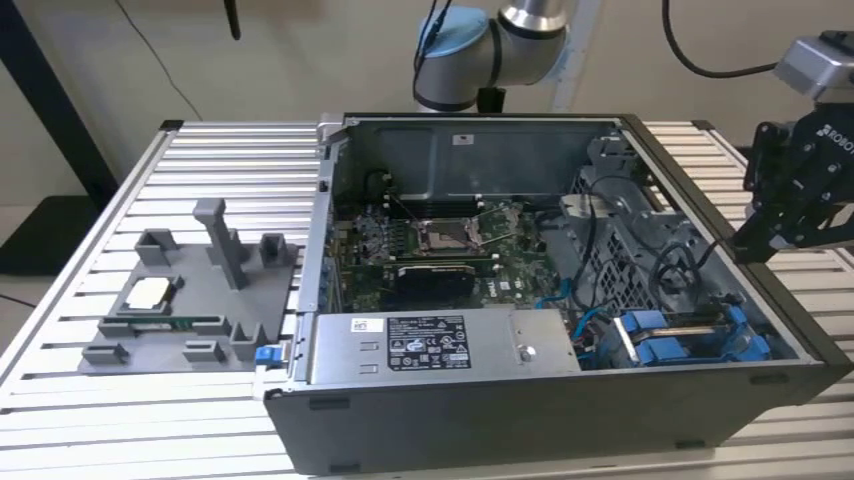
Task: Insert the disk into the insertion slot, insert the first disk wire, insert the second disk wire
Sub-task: 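Insert the second disk wire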
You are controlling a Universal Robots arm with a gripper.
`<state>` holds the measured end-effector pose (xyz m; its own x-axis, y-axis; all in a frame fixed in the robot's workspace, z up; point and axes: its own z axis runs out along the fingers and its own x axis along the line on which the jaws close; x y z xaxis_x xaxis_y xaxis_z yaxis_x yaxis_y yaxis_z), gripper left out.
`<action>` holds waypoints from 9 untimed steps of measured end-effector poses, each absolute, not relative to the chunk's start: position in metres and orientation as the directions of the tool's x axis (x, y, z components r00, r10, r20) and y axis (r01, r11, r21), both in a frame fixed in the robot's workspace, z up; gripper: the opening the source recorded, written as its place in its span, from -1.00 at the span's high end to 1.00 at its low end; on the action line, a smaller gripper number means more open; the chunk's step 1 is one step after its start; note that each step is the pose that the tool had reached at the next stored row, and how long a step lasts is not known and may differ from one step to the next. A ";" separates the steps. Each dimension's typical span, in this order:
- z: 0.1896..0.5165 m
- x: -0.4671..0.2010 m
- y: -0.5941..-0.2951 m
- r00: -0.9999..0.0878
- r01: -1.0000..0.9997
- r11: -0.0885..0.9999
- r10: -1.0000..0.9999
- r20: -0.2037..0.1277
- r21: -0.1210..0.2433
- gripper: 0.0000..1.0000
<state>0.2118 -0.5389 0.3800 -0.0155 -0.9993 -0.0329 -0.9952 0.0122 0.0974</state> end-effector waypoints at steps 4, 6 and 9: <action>0.380 0.212 -0.539 -0.015 -0.995 0.012 -0.999 -0.033 0.097 0.47; 0.380 0.212 -0.539 -0.015 -0.995 0.012 -0.999 -0.033 0.097 0.51; 0.380 0.212 -0.539 -0.015 -0.995 0.012 -0.999 -0.033 0.097 0.65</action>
